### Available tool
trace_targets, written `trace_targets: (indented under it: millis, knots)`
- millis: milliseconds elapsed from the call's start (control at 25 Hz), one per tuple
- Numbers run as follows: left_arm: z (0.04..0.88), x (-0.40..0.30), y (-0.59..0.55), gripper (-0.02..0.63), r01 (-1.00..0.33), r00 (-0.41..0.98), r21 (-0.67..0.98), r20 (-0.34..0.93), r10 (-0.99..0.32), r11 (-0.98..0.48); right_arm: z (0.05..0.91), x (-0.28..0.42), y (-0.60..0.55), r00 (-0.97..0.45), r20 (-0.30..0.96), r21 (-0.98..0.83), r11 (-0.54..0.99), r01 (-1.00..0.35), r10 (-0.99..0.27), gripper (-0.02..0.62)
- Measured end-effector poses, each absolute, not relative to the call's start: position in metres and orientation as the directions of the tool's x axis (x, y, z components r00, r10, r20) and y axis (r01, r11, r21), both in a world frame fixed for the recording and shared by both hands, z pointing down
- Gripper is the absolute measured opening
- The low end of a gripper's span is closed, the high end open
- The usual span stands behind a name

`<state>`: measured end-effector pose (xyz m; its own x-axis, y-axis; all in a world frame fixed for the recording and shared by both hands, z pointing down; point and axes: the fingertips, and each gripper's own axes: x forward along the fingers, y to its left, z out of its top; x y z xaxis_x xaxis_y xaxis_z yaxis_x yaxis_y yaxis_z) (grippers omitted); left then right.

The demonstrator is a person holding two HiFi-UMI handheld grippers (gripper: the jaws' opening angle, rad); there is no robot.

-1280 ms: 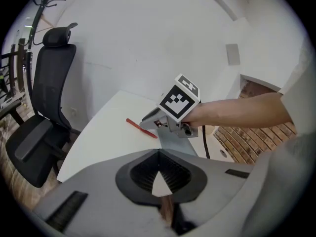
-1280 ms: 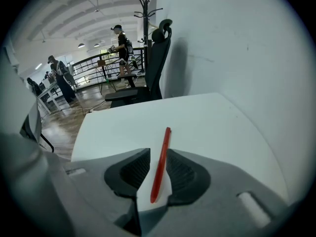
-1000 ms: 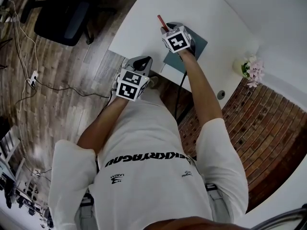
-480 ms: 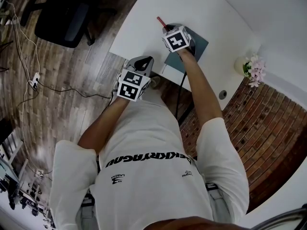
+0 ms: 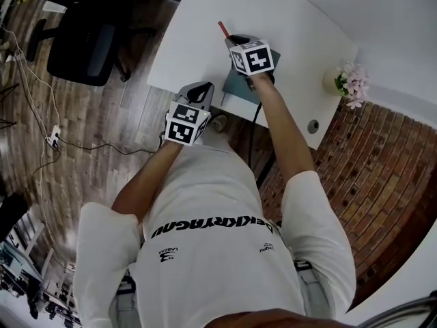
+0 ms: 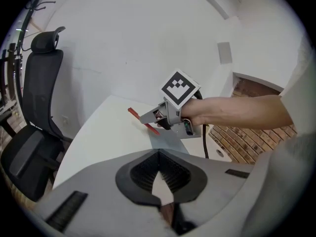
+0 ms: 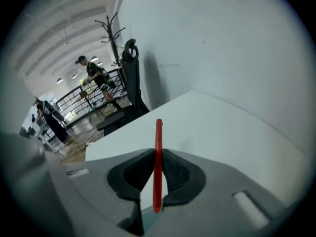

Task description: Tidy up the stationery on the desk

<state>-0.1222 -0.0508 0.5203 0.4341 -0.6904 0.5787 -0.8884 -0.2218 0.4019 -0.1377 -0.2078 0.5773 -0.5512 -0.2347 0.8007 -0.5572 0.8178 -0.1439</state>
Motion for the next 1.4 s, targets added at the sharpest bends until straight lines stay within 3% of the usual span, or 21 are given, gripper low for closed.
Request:
trace_targets:
  millis: [360, 800, 1400]
  knots:
    - [0.485, -0.077, -0.071, -0.003, -0.883, 0.464, 0.338, 0.527, -0.712, -0.326, 0.523, -0.042, -0.214, -0.571, 0.723, -0.261, 0.611, -0.748, -0.389, 0.049]
    - [0.457, -0.022, -0.08, -0.003, -0.875, 0.483, 0.284, 0.486, -0.728, -0.391, 0.526, 0.06, -0.192, -0.524, 0.699, -0.398, 0.344, -0.85, -0.487, 0.049]
    - [0.454, -0.005, -0.076, -0.003, -0.883, 0.468, 0.245, 0.502, -0.727, -0.4, 0.604, 0.129, -0.163, -0.477, 0.754, -0.5, 0.075, -0.862, -0.452, 0.049]
